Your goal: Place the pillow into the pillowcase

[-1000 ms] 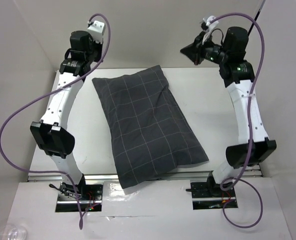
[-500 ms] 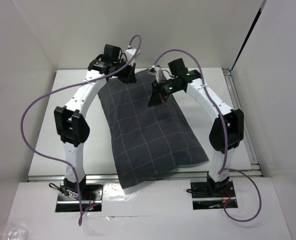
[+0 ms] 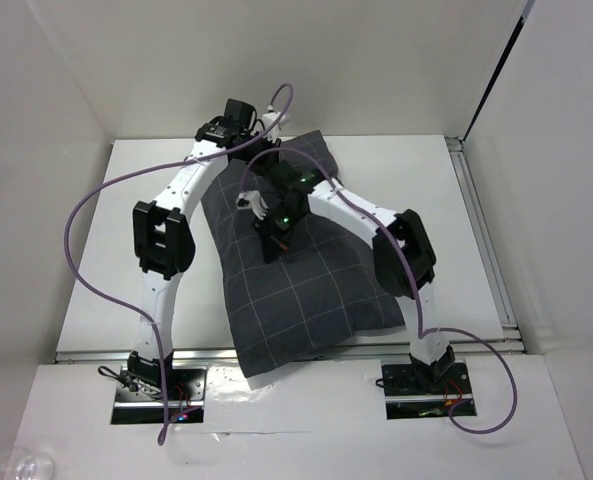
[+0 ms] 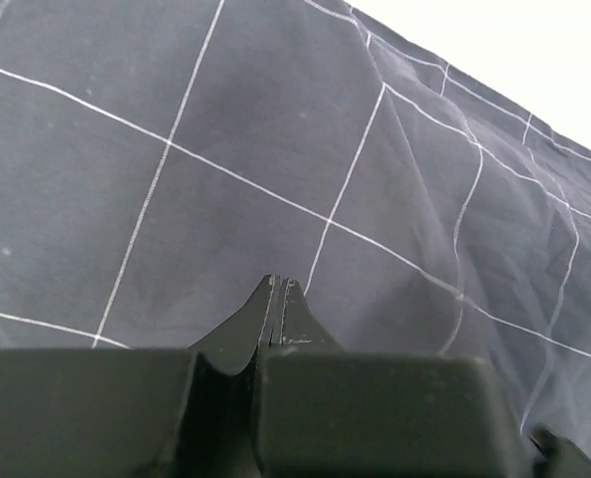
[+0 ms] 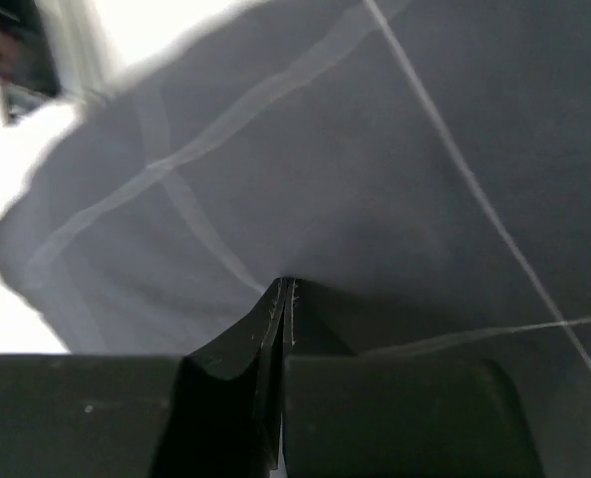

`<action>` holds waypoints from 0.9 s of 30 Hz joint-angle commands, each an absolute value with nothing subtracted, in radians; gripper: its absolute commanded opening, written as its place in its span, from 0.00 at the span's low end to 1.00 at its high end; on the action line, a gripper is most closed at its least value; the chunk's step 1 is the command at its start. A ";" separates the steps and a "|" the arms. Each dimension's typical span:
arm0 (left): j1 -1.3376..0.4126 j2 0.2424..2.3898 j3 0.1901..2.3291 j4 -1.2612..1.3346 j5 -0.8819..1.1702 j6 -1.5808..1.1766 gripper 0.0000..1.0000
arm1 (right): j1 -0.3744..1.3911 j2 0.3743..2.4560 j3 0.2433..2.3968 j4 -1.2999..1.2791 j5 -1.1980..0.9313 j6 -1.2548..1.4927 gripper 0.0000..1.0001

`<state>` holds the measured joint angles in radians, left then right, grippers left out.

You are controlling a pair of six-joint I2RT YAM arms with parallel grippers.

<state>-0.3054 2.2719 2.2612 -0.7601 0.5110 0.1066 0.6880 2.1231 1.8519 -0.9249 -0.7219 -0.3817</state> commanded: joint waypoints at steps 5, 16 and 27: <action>-0.296 2.292 2.142 -0.735 0.523 0.193 0.00 | 0.678 2.190 1.838 -0.999 -0.434 -0.432 0.00; -0.178 2.333 2.141 -0.821 0.456 0.229 0.00 | 0.482 2.175 1.809 -1.086 -0.154 -0.486 0.00; -0.089 2.099 1.948 -0.913 0.503 0.262 0.00 | 0.296 2.125 1.824 -1.065 -0.113 -0.500 0.00</action>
<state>-0.1207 2.2063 1.9965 -0.8444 0.5262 0.2131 0.3138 2.1338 1.8175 -0.9997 -0.2310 -0.4801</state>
